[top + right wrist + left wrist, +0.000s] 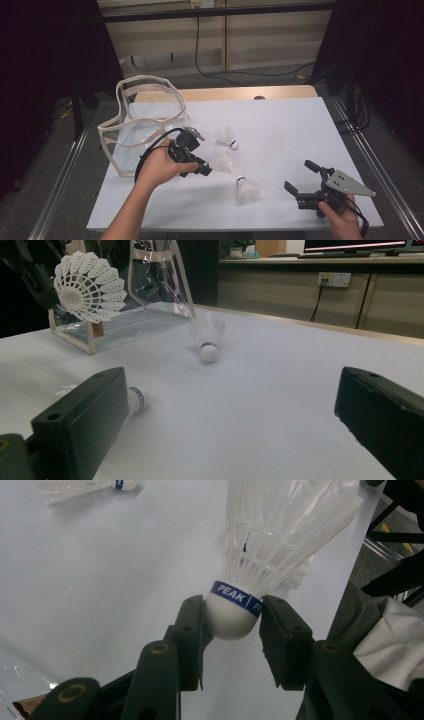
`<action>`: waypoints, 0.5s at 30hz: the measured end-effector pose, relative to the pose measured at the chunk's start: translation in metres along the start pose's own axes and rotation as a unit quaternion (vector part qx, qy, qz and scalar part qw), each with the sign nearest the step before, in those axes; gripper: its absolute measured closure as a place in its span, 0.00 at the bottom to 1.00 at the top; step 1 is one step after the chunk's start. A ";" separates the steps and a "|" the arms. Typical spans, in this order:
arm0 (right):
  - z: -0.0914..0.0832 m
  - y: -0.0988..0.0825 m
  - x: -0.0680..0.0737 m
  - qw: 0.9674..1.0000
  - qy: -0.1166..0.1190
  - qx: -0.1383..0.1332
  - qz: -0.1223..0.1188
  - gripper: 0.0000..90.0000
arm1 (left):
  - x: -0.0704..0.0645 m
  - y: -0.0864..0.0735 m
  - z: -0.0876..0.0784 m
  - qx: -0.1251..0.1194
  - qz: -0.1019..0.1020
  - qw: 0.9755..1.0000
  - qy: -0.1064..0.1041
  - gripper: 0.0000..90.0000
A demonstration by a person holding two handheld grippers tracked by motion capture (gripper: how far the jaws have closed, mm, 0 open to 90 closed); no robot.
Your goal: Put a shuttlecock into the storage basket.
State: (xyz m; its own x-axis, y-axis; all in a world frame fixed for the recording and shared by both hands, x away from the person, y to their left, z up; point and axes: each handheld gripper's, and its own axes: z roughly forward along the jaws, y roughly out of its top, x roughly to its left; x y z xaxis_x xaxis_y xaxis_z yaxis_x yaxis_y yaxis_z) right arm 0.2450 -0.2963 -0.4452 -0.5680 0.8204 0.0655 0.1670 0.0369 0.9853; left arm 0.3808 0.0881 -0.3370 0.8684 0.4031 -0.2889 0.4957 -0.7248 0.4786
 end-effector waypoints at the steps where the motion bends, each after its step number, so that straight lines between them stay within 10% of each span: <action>1: 0.000 0.000 0.000 1.000 0.000 0.000 0.000 0.00 | 0.000 0.001 0.000 -0.002 -0.002 1.000 0.000 0.70; 15: 0.000 0.000 0.000 1.000 0.000 0.001 0.001 0.00 | 0.004 0.010 -0.006 -0.017 -0.023 1.000 0.009 0.70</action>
State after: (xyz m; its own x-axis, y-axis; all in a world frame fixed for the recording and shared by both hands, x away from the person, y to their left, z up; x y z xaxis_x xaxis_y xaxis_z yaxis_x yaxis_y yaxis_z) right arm 0.2445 -0.2965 -0.4449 -0.5677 0.8205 0.0666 0.1686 0.0367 0.9850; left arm 0.3893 0.0858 -0.3288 0.8449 0.4449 -0.2970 0.5347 -0.6857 0.4939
